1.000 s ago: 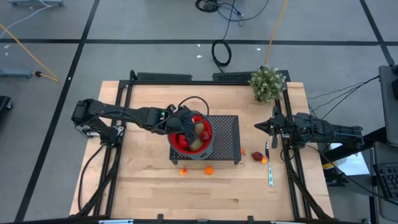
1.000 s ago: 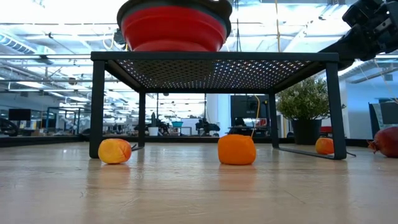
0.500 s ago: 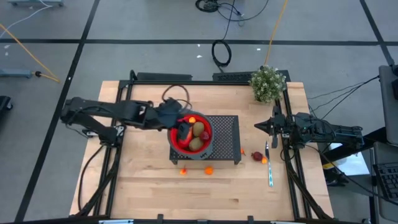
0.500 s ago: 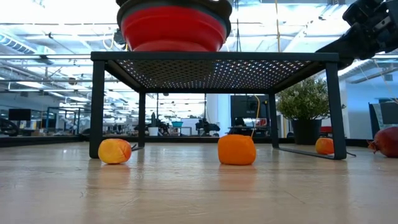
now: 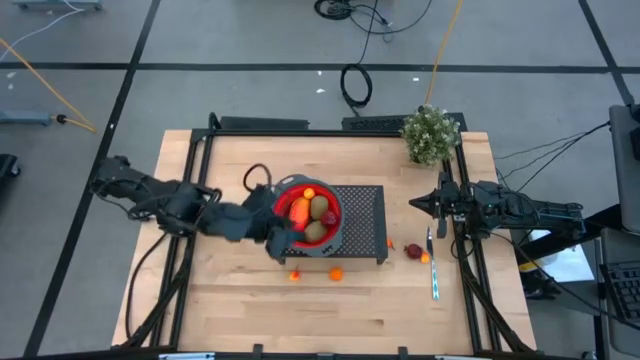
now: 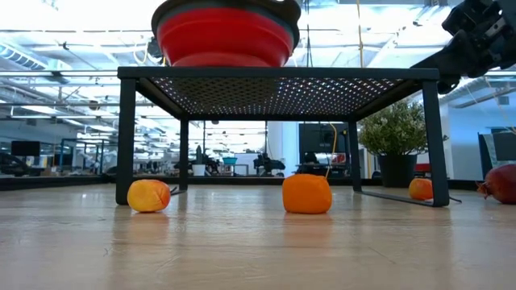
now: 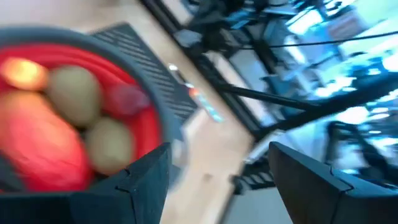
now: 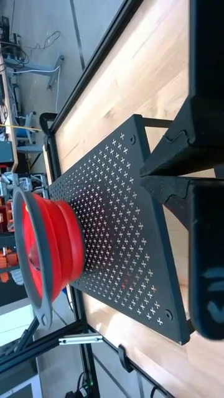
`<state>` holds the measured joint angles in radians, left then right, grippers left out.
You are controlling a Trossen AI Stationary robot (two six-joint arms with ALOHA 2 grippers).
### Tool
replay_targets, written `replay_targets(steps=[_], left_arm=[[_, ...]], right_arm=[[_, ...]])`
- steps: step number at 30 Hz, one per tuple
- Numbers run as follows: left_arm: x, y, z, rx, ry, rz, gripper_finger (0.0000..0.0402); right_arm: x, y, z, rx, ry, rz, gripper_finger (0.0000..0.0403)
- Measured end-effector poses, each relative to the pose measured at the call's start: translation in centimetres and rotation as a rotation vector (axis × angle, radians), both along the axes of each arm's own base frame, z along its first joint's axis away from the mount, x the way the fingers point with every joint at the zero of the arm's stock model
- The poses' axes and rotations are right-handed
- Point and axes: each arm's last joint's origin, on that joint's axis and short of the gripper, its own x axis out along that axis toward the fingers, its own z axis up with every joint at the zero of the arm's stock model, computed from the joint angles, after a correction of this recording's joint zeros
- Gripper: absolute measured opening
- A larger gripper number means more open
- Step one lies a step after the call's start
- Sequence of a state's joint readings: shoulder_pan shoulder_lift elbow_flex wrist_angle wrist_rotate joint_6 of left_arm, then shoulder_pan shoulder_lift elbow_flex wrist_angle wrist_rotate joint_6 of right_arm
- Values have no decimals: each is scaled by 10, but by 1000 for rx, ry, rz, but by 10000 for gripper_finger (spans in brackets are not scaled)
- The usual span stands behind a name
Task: Pick & Place Fruit
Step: Put the peach into the red colander on the shelf
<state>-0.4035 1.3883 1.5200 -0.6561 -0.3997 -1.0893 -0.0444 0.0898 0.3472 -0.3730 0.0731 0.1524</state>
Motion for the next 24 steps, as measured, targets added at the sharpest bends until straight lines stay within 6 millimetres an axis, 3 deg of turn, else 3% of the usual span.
replay_targets(steps=[9,24], left_arm=[[2,-50,-3,-172,-108,-25,269],[23,-114,-61,-439,69,36,269]], right_arm=[[-1,0,-4,-7,39,2,0],[-1,0,-4,-87,50,17,0]])
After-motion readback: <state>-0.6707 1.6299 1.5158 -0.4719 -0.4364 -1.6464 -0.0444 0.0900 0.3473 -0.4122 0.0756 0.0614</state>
